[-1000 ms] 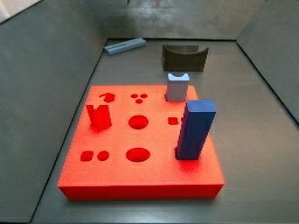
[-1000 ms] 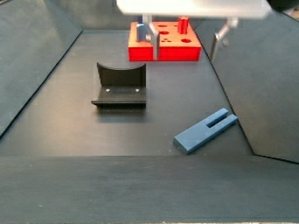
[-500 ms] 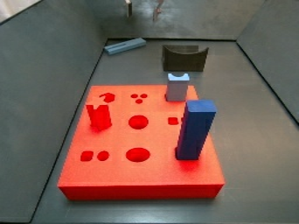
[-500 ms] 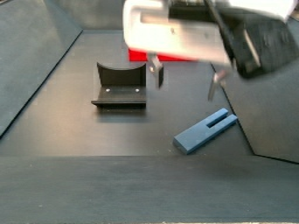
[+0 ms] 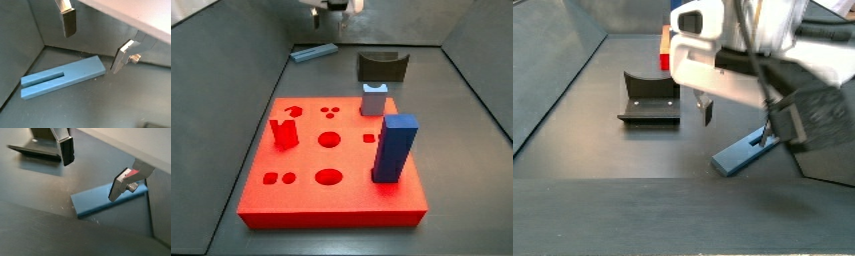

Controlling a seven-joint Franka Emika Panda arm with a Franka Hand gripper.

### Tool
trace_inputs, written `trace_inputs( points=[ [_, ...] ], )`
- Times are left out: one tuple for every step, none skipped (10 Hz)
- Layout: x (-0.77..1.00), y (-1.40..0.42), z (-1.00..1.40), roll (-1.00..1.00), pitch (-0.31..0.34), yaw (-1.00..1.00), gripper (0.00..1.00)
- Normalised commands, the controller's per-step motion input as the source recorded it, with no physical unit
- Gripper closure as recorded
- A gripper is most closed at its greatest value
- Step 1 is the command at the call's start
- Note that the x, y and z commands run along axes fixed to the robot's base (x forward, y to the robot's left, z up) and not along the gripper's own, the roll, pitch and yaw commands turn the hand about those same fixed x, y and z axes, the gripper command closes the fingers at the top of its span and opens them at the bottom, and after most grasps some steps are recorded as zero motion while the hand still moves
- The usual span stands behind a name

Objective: Pick up the double-square object. Move up. Rotate the double-square object. Place the double-square object on the fixture. Regrasp the double-square object. Move to above the board. Insert the double-square object.
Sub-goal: Pick up the double-square object.

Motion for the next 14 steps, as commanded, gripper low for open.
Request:
trace_inputs(
  points=[
    [-0.23,0.00,-0.71,-0.10,-0.179,-0.60,0.00],
    [-0.22,0.02,-0.45,-0.30,-0.217,-0.38,0.00],
    [-0.06,0.00,-0.27,-0.41,-0.234,-0.19,0.00],
    [-0.01,0.00,-0.24,-0.41,-0.241,-0.15,0.00],
    [0.00,0.04,-0.31,-0.38,-0.233,-0.13,0.00],
    [0.03,0.00,-0.49,-0.29,-0.179,-0.15,0.00],
    [0.00,-0.08,-0.54,-0.12,-0.174,-0.11,0.00],
    [-0.09,-0.18,-0.38,-0.02,-0.116,0.00,0.00],
    [-0.20,-0.05,-0.36,-0.04,-0.147,0.00,0.00],
    [-0.22,0.00,-0.37,-0.11,-0.181,0.00,0.00],
    [-0.28,0.00,-0.38,-0.13,-0.200,0.00,0.00],
    [-0.28,0.00,-0.24,-0.13,-0.174,0.00,0.00],
    [-0.13,0.00,-0.01,-0.07,-0.141,0.03,0.00],
    [-0.13,0.00,-0.01,0.00,-0.127,0.01,0.00]
  ],
)
